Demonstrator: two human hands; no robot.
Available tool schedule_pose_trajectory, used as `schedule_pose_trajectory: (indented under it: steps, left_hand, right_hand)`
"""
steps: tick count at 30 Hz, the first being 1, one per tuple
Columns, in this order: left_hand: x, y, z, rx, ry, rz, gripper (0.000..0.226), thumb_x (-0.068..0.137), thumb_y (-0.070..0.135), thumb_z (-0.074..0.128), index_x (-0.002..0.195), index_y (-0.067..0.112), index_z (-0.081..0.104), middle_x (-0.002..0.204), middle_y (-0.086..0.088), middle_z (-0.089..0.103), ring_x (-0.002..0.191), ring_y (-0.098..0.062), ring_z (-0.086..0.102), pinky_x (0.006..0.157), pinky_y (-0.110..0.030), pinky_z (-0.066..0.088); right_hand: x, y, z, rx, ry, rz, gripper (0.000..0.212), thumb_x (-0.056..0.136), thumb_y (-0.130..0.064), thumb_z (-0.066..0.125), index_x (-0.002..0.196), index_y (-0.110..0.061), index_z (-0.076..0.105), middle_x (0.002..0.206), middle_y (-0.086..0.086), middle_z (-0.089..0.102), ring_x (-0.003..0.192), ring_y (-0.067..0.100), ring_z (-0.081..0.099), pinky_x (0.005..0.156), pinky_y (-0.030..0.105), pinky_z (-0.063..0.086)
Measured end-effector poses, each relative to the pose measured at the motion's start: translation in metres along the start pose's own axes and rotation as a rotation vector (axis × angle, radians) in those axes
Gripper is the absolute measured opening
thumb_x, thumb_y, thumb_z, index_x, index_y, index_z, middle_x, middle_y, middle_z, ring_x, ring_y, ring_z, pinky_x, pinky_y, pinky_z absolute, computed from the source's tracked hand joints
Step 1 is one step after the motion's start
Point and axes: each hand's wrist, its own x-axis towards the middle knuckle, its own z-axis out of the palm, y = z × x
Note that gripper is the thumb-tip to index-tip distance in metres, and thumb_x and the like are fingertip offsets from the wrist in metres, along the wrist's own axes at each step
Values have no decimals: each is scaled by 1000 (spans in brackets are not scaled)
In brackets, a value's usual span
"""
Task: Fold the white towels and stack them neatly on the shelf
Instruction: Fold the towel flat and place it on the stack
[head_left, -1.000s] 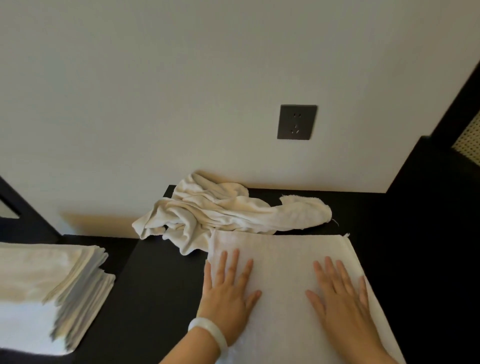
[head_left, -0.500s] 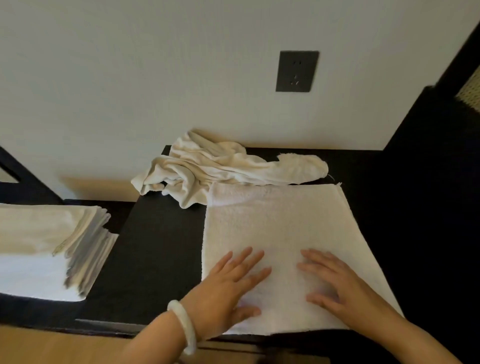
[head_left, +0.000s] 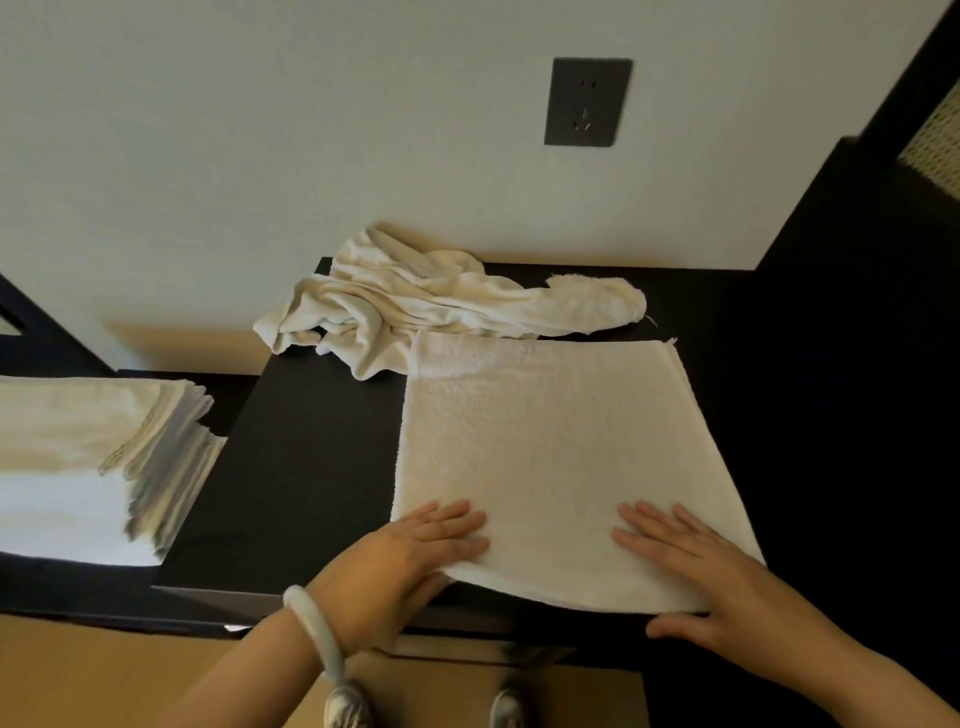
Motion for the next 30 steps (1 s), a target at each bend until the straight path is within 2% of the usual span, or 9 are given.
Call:
schedule_pose_trajectory:
  steps: [5, 7, 9, 11, 13, 15, 20, 22, 30]
  left_hand:
    - [2, 0, -10, -199, 33, -131, 45, 89, 59, 31, 128, 45, 48, 143, 29, 42, 133, 17, 30, 116, -19, 26]
    - [-1, 2, -21, -280, 3, -186, 46, 87, 61, 31, 126, 45, 50, 134, 26, 52, 115, 15, 51, 105, -16, 41]
    - [-4, 4, -35, -361, -22, -213, 36, 90, 56, 38, 115, 40, 58, 107, 23, 65, 88, 3, 63, 87, -18, 51]
    - [-7, 2, -53, -462, -90, -225, 30, 92, 53, 46, 100, 32, 64, 88, 14, 64, 80, -6, 62, 82, -23, 52]
    - [-5, -2, -72, -527, -210, -237, 35, 92, 54, 49, 96, 24, 67, 88, 5, 64, 85, -11, 63, 86, -28, 52]
    - [5, -8, -86, -555, -237, -298, 29, 94, 46, 53, 95, 22, 69, 93, 3, 68, 91, -12, 66, 90, -30, 51]
    - [34, -36, -73, -635, 226, -725, 7, 89, 32, 67, 94, 31, 72, 101, 0, 70, 95, -17, 67, 92, -39, 52]
    - [38, -37, -59, -610, 318, -825, 6, 90, 28, 66, 96, 29, 69, 102, -2, 67, 93, -17, 64, 83, -32, 52]
    - [42, -25, -69, -572, 632, -838, 11, 93, 24, 62, 89, 30, 71, 87, 6, 70, 84, -10, 65, 70, -23, 45]
  right_hand:
    - [-6, 7, 2, 109, 150, 34, 59, 93, -35, 62, 135, -63, 31, 143, -54, 9, 139, -21, 10, 118, 11, 4]
    - [-12, 8, -3, 99, 217, 90, 59, 92, -24, 66, 126, -64, 40, 137, -49, 31, 133, -20, 28, 117, 13, 20]
    - [-16, 3, -25, 164, 166, 188, 46, 92, -21, 66, 104, -64, 56, 112, -43, 56, 111, -17, 52, 101, 10, 40]
    - [-15, 1, -54, 289, -19, 252, 42, 92, -15, 62, 81, -55, 67, 85, -31, 66, 89, -9, 63, 78, 9, 47]
    - [-10, -2, -81, 403, -154, 264, 39, 92, -11, 61, 83, -47, 70, 83, -19, 69, 84, -2, 65, 76, 15, 49]
    - [2, 2, -98, 530, -114, 306, 26, 91, -11, 63, 87, -34, 74, 89, -11, 72, 87, 3, 68, 83, 25, 53]
    - [48, 27, -79, 777, 334, 589, 18, 91, -14, 64, 104, -26, 67, 97, -5, 71, 87, 13, 69, 72, 33, 56]
    - [56, 29, -61, 743, 408, 653, 16, 93, -18, 64, 108, -23, 65, 97, -3, 69, 87, 14, 66, 68, 32, 53]
    - [60, 21, -66, 719, 763, 620, 9, 96, -16, 59, 93, -23, 64, 89, -3, 65, 82, 16, 62, 62, 31, 48]
